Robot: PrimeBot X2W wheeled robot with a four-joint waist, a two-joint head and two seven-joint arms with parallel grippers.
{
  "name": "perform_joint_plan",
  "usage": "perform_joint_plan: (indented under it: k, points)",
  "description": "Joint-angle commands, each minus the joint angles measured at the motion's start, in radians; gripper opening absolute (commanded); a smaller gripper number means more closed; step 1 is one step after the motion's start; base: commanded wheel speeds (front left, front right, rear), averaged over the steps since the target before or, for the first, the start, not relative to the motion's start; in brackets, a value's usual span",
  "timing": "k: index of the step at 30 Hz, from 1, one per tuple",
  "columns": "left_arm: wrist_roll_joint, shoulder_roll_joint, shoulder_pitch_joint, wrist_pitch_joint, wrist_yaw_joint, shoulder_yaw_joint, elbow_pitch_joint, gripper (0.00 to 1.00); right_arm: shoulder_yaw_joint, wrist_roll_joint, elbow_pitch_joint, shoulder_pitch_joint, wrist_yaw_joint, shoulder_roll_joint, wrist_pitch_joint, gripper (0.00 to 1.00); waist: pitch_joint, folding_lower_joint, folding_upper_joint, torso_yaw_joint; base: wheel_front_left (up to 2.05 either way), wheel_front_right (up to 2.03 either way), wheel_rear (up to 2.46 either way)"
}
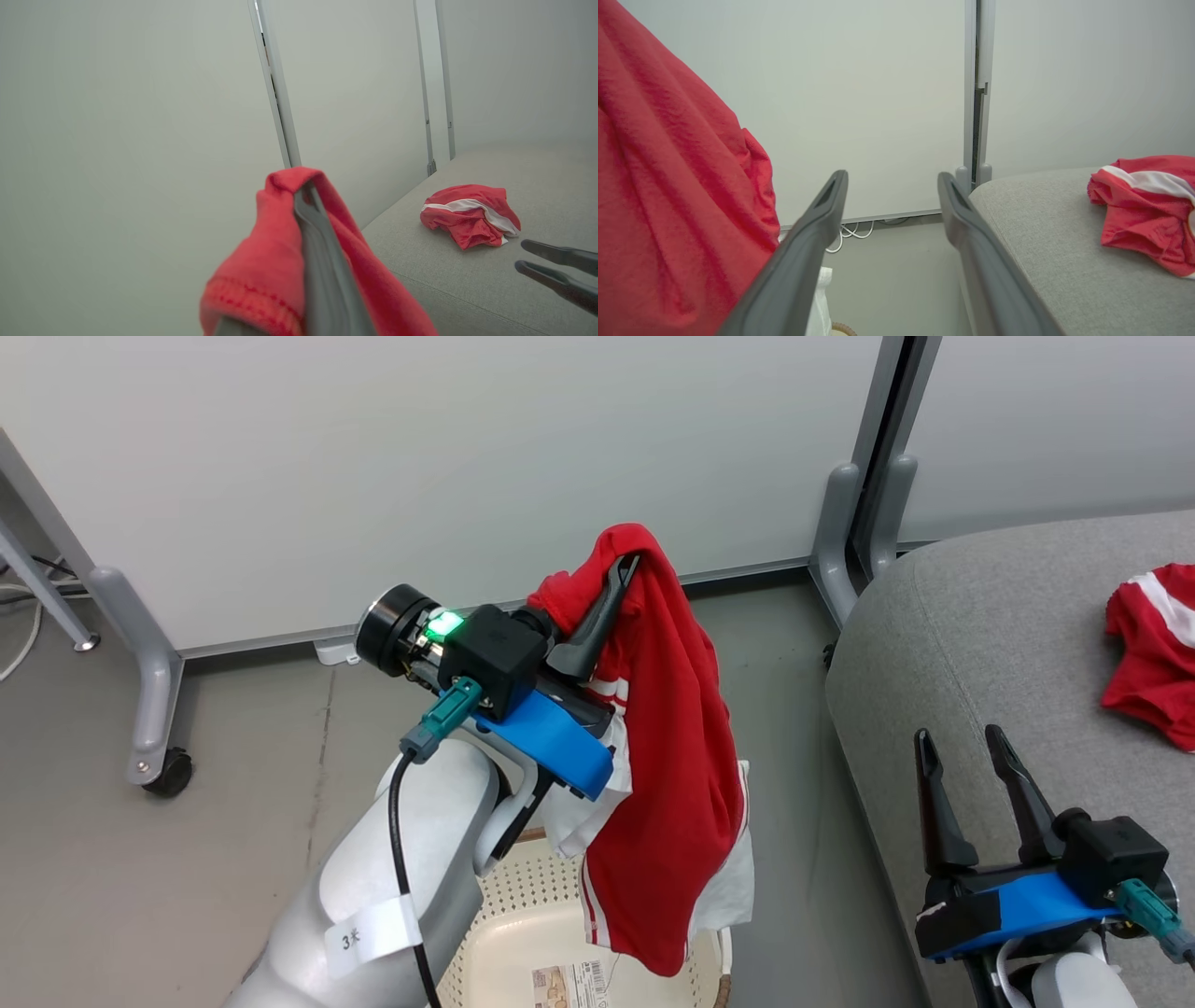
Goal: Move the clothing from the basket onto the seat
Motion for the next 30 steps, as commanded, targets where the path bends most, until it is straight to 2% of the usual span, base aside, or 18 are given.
perform_joint_plan:
  k: [1,14,23,30]
  points:
    - [-0.005,-0.001,-0.002,-0.004,-0.001,-0.006,-0.005,0.0,0.0,0.002,0.002,0.022,0.0,-0.001,-0.004,1.0,-0.009,0.0002,-0.0001,0.004,0.0,0.0,0.0]
    - [-0.014,0.013,0.006,-0.004,-0.001,-0.022,-0.009,0.0,0.066,-0.019,-0.035,-0.018,0.0,-0.001,-0.004,1.0,-0.005,0.0002,-0.0001,0.012,0.0,0.0,0.0]
    - [-0.011,0.01,-0.026,-0.004,-0.001,-0.023,-0.013,0.0,0.241,-0.025,-0.032,-0.149,0.0,-0.027,-0.004,1.0,0.03,0.0002,-0.0001,0.018,0.0,0.0,0.0]
    - [-0.004,-0.002,-0.039,-0.004,-0.001,-0.039,-0.02,0.0,0.342,-0.012,-0.014,-0.259,0.0,-0.022,-0.004,1.0,0.058,0.0002,-0.0001,0.04,0.0,0.0,0.0]
